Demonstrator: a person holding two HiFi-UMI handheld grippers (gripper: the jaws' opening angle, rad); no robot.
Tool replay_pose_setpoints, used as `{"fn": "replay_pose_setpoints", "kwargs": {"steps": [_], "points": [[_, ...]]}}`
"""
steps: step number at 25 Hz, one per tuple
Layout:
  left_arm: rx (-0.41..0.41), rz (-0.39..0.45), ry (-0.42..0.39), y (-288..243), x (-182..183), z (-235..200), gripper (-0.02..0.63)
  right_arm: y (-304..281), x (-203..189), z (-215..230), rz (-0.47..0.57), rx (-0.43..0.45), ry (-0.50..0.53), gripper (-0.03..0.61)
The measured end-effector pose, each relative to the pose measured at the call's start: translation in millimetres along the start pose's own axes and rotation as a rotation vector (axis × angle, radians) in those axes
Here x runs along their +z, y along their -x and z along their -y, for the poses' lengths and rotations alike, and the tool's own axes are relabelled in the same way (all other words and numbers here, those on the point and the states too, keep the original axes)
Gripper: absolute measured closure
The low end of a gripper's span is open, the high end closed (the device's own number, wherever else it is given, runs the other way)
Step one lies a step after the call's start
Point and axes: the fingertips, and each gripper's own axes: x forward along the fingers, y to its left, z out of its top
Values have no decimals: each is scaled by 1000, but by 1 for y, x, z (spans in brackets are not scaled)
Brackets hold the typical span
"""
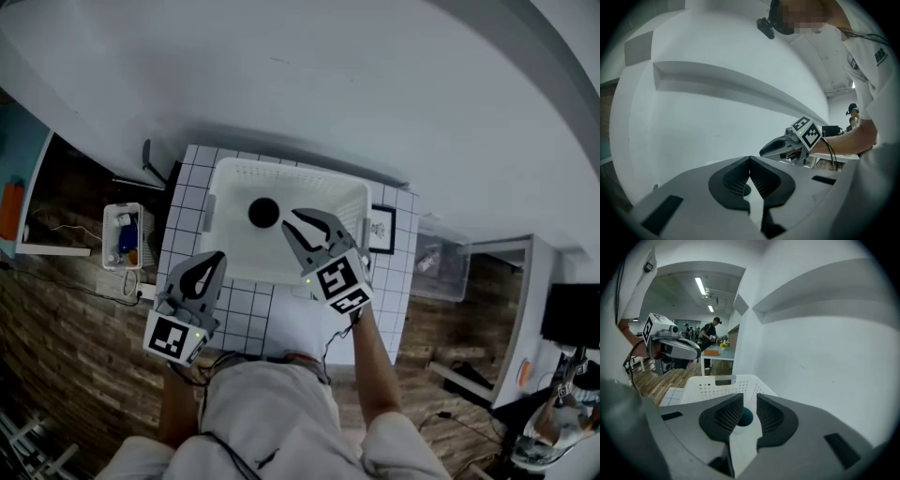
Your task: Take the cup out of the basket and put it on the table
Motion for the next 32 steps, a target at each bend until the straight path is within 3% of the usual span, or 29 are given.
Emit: {"fn": "replay_pose_setpoints", "kwargs": {"steps": [15, 22, 32], "points": [[29, -15, 34, -4, -7, -7, 606, -103, -75, -22, -325, 363, 234, 199], [35, -20, 41, -5, -10, -9, 606, -133, -109, -36, -463, 491, 318, 158], [29, -27, 40, -4, -12, -10, 606, -145, -125, -39, -505, 503, 314, 176]]}}
